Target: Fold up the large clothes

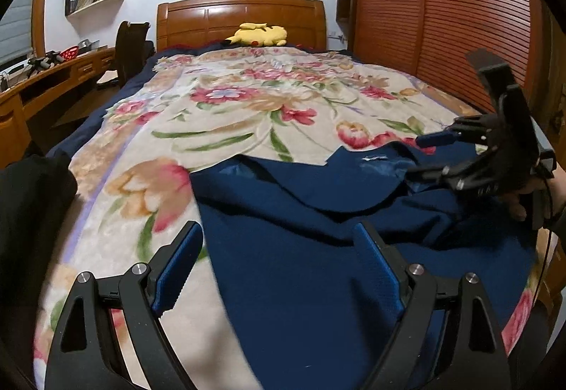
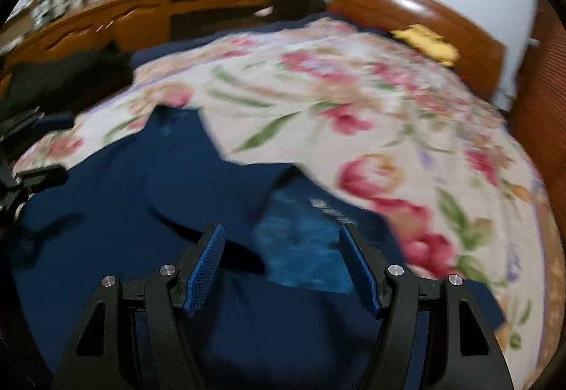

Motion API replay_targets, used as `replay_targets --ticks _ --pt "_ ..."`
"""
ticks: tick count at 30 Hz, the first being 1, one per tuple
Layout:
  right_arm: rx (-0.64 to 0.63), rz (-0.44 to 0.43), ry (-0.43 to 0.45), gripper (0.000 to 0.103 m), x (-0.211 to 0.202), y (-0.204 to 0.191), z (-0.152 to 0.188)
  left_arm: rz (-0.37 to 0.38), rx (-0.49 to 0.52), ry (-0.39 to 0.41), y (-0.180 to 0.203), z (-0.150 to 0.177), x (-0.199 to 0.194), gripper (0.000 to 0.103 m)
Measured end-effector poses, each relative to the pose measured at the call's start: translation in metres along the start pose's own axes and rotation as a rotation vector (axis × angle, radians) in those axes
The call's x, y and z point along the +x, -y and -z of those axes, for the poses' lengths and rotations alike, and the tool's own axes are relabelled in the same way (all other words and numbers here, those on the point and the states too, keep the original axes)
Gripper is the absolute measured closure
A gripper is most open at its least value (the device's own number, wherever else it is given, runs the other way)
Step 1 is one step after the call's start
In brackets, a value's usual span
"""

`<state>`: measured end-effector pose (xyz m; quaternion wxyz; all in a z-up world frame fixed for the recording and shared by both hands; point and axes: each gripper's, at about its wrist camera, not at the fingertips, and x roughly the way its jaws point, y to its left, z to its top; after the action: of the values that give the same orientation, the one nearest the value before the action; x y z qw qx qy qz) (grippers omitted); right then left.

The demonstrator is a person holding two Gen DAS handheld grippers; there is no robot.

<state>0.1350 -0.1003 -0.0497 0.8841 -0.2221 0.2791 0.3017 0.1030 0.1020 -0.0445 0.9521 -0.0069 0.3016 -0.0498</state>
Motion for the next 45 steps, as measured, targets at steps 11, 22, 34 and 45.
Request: replay_targets --ticks 11,22,34,45 --pt "-0.198 -0.031 -0.146 0.096 0.066 -0.037 -0.046 0.005 -0.028 -0.008 -0.012 0.004 0.001 0.015" --pt "0.076 0.165 0.050 0.059 0.034 0.022 -0.085 0.011 -0.002 -0.008 -0.005 0.002 0.004 0.015" --pt "-0.084 -0.053 -0.132 0.048 0.037 -0.011 -0.026 0.010 0.002 -0.012 -0.001 0.001 0.004 0.015" --pt "-0.153 0.018 -0.185 0.076 0.069 -0.007 -0.048 0.005 0.018 -0.015 0.003 0.003 0.005 0.015"
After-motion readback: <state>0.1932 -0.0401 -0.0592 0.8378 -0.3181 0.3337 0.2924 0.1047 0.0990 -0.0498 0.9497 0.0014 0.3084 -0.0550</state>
